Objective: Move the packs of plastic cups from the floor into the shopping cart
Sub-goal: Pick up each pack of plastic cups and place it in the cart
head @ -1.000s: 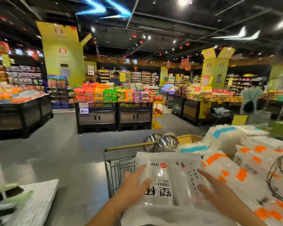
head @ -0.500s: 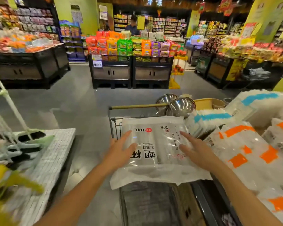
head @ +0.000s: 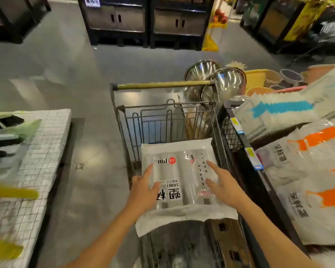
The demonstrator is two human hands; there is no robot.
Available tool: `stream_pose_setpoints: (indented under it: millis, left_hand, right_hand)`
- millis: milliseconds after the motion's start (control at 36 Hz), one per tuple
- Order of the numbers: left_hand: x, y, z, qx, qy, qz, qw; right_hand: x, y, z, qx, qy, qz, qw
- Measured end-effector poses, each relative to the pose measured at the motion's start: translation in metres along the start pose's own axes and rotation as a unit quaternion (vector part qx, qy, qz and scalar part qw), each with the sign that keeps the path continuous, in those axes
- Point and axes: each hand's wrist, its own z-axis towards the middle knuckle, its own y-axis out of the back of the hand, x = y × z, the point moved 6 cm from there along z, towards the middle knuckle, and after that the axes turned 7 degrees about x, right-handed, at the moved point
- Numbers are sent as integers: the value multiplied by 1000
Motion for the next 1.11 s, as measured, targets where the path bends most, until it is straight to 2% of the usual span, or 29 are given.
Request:
stream_pose_setpoints:
  millis: [472, 694, 750, 806, 889, 1028, 1111]
  left_hand:
    - [160, -137, 140, -17, 162, 2, 987]
    - [217, -178, 193, 5, 160, 17, 987]
    - [228, -184, 197, 14, 162, 17, 987]
    - [231, -186, 197, 11, 162, 30, 986]
    - [228, -187, 195, 16, 157, 51, 986]
    - [201, -168, 189, 58, 211, 140, 966]
    - [153, -138, 192, 72, 147, 181, 970]
  right_hand:
    - [-151, -176, 179, 134, -95, 99, 982]
    - [-187, -218, 225, 128, -114, 131, 976]
    - [-192, -226, 232, 111, -98, 109, 983]
    - [-200, -233, 236, 102, -88, 69, 988]
    - [-196, -234, 233, 114, -92, 69, 987]
    - [-173, -211, 224, 146, -119, 28, 982]
    - [-138, -174, 226, 138, -82, -28, 987]
